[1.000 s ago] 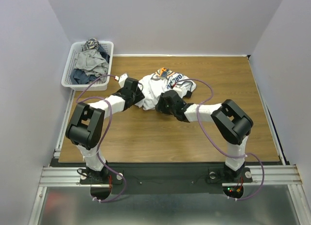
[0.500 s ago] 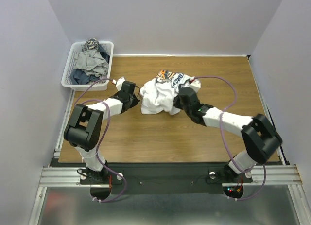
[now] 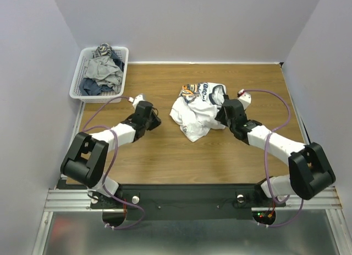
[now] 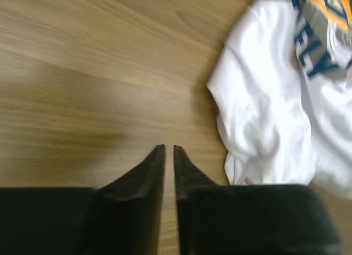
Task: Fold and stack the tank tops
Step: Flatten the tank top out
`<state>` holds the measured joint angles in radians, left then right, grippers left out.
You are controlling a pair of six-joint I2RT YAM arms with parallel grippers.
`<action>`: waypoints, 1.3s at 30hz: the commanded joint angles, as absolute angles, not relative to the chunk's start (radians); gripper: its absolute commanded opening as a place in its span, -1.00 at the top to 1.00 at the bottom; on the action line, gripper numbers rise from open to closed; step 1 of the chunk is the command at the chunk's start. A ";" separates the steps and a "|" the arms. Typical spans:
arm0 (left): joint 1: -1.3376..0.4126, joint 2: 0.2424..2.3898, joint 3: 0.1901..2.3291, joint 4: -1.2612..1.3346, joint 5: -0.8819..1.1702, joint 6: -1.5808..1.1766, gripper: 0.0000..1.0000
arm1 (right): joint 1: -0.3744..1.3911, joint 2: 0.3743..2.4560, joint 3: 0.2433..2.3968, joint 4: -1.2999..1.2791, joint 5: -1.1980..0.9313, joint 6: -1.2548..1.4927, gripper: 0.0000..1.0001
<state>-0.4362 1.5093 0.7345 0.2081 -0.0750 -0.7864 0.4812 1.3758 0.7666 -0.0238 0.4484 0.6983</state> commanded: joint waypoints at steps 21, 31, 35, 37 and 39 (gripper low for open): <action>-0.827 1.746 0.816 0.362 -0.143 -0.930 -0.10 | 0.528 1.221 0.578 0.061 0.377 0.554 -0.47; -0.815 1.806 0.940 0.236 -0.210 -0.890 0.76 | 0.529 1.457 0.713 0.135 0.408 0.508 -0.03; -0.746 1.711 0.946 0.181 -0.233 -0.835 1.00 | 0.529 1.434 0.787 0.121 0.400 0.506 0.68; -0.689 1.657 0.943 0.154 -0.233 -0.813 1.00 | 0.529 1.411 0.845 0.071 0.408 0.500 0.83; -0.640 1.571 0.948 0.114 -0.242 -0.773 1.00 | 0.529 1.393 0.937 -0.030 0.429 0.492 0.99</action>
